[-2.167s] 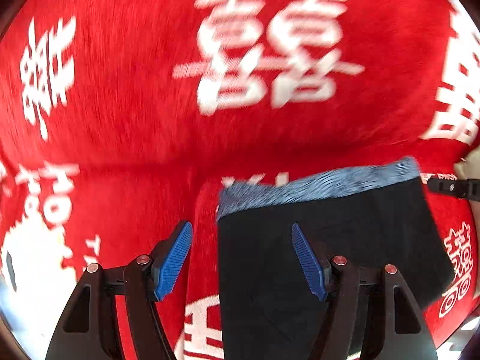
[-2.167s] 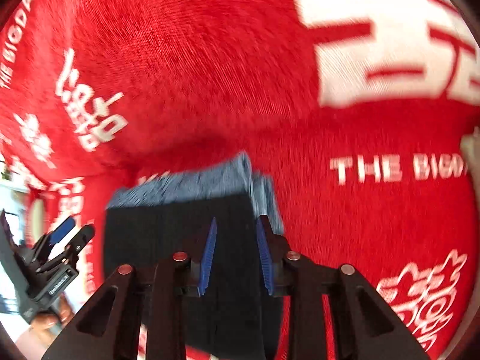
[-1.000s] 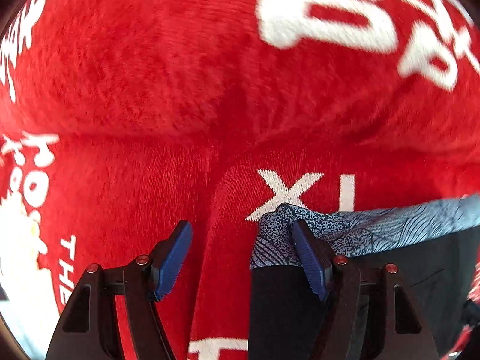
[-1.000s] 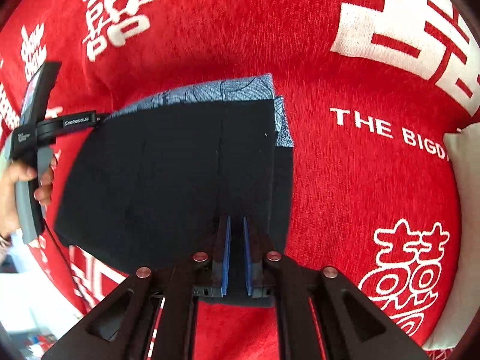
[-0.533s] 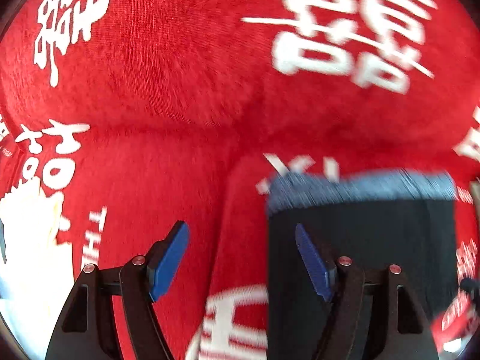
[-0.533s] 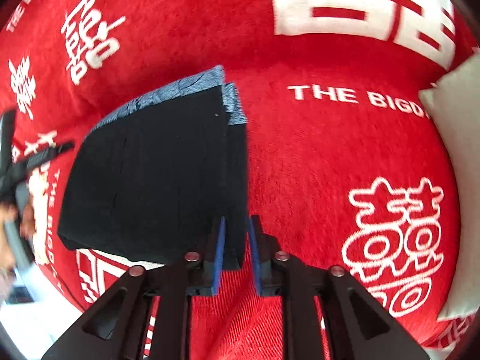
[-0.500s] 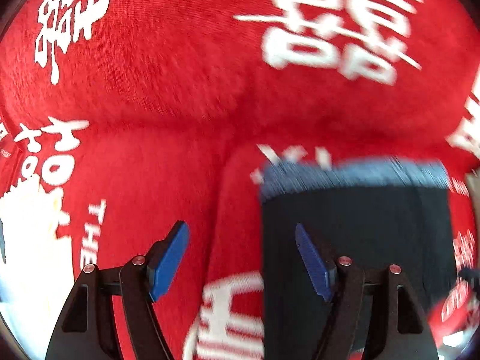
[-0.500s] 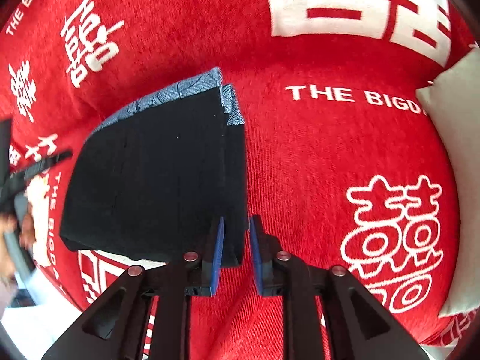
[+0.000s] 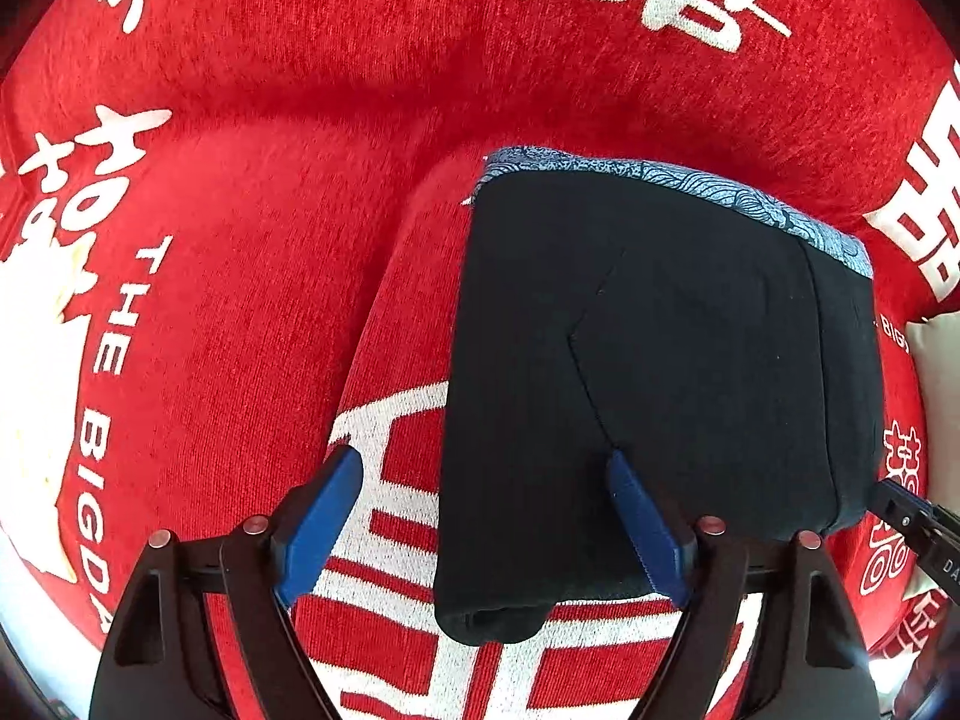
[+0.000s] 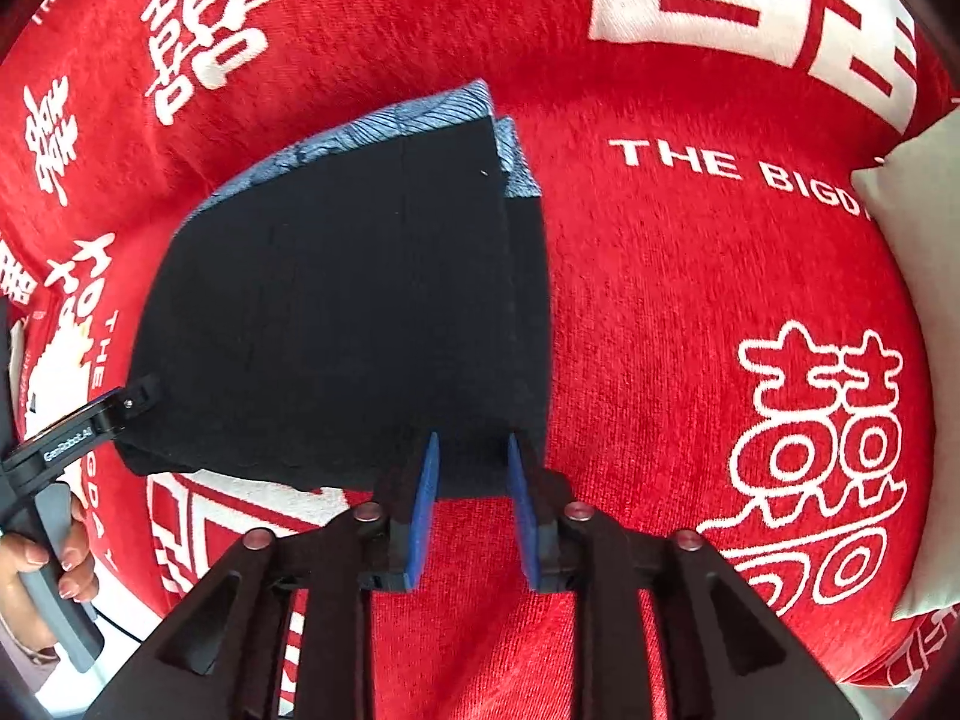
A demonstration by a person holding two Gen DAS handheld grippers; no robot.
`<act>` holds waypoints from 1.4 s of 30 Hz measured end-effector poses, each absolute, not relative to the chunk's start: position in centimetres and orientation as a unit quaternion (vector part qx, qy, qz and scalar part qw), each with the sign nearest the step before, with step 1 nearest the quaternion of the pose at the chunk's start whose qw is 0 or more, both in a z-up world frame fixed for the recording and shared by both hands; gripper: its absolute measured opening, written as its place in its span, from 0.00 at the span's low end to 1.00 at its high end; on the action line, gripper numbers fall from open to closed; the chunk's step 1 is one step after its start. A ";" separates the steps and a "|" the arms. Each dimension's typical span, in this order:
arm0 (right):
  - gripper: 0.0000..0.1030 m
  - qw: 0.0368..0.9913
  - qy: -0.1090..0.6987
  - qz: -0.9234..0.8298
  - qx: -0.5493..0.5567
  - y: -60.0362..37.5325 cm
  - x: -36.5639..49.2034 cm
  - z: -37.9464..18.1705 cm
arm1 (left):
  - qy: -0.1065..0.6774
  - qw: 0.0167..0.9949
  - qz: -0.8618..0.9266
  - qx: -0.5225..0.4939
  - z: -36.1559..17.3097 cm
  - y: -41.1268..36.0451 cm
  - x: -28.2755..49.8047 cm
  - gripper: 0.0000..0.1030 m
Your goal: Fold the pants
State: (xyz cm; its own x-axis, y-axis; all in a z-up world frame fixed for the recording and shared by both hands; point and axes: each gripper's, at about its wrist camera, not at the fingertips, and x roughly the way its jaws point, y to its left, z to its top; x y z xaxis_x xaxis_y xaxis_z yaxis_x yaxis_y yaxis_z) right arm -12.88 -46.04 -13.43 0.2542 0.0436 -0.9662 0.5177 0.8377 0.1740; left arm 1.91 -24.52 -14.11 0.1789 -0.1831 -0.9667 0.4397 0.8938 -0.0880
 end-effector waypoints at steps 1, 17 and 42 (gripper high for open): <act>0.32 0.756 0.590 -0.158 0.234 -46.0 -12.9 -13.4 | 0.608 0.760 -0.205 0.106 -14.1 -24.5 1.9 0.82; 0.50 0.737 0.613 -0.175 0.224 -46.7 -12.4 -13.3 | 0.609 0.759 -0.194 0.122 -13.1 -24.6 2.4 0.90; 0.78 0.739 0.538 -0.065 0.401 -54.6 -12.0 -13.3 | 0.667 0.685 -0.294 0.001 -14.1 -23.8 8.9 0.90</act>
State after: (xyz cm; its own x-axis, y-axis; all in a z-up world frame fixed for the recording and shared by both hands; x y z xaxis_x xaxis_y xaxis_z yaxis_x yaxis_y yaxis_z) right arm -11.97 -54.57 -13.33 0.4123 0.3346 -0.8474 0.5281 0.6701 0.5216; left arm 8.94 -23.76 -14.13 -0.0624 -0.4019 -0.9135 0.4044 0.8266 -0.3913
